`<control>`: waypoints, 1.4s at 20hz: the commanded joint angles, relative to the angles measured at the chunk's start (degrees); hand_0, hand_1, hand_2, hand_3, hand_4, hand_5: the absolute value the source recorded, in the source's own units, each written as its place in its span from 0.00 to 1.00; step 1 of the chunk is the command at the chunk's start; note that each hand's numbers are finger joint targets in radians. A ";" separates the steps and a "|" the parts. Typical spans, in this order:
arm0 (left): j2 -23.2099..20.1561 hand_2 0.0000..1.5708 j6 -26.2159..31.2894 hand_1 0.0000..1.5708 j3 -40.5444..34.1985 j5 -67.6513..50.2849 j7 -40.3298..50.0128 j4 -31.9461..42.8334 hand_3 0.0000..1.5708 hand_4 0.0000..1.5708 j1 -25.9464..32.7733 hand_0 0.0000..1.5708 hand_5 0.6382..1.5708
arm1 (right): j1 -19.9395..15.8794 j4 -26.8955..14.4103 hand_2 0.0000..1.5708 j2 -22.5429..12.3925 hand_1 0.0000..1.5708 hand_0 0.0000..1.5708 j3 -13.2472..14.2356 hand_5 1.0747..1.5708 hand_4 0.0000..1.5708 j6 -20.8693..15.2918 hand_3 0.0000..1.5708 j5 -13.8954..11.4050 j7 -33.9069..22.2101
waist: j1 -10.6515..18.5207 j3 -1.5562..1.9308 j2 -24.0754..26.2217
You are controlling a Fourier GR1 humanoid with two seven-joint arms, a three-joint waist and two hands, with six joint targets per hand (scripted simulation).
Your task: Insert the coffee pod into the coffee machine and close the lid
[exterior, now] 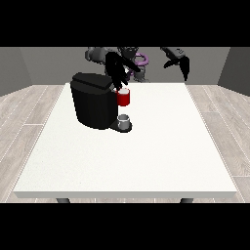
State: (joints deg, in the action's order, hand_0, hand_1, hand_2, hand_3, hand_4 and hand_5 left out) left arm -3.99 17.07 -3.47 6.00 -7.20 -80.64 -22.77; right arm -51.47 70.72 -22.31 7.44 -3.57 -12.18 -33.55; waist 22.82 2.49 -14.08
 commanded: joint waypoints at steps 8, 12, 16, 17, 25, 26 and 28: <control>0.47 0.00 2.24 0.00 2.17 -0.37 0.18 -0.42 0.00 0.21 -6.81 0.00 1.00 | -7.06 9.08 0.00 1.37 0.00 0.00 -0.83 1.00 0.00 1.78 0.00 1.23 3.93 | 11.78 -2.27 -6.61; 1.06 0.00 2.12 0.00 3.06 -0.18 2.21 -1.60 0.00 0.20 -8.95 0.00 1.00 | -9.32 7.11 0.00 3.32 0.00 0.00 -0.58 1.00 0.00 1.41 0.00 2.55 10.05 | 11.87 -2.43 -8.63; 2.25 0.00 2.38 0.00 5.25 0.09 4.52 -4.47 0.00 0.21 -7.26 0.00 1.00 | -10.08 1.57 0.00 5.15 0.00 0.00 -1.12 1.00 0.06 -0.22 0.00 1.14 14.27 | 12.27 -2.48 -7.02; 1.43 0.00 2.23 0.00 3.17 -0.97 5.49 -3.16 0.00 0.21 -10.36 0.00 1.00 | -13.84 0.24 0.00 3.91 0.00 0.00 -0.11 1.00 0.06 1.24 0.00 2.32 13.96 | 10.84 -2.50 -8.43; 3.05 0.00 -0.25 0.00 4.88 1.14 5.27 -4.75 0.00 0.17 -3.52 0.00 1.00 | -10.55 -2.12 0.00 11.43 0.00 0.00 -3.52 1.00 0.00 0.21 0.00 2.75 24.76 | 6.22 -2.49 -4.18; 2.07 0.00 1.05 0.00 3.67 -0.10 3.05 -3.14 0.00 0.17 -1.12 0.00 1.00 | -7.25 0.46 0.00 15.41 0.00 0.00 -6.92 1.00 0.11 -1.08 0.00 1.53 24.97 | 4.98 -2.51 -2.11; 1.57 0.00 -0.48 0.00 1.57 -0.35 2.86 -2.95 0.00 0.17 -0.22 0.00 1.00 | -6.55 -0.05 0.00 16.16 0.00 0.00 -7.02 1.00 0.12 0.18 0.00 2.74 26.56 | 2.31 -2.50 -0.54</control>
State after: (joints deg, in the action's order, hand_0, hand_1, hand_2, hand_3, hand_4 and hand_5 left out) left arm -2.27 17.85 -0.42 5.85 -3.39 -84.06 -26.12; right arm -60.83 70.50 -10.32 2.79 -2.96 -9.62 -10.60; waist 28.34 0.00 -17.41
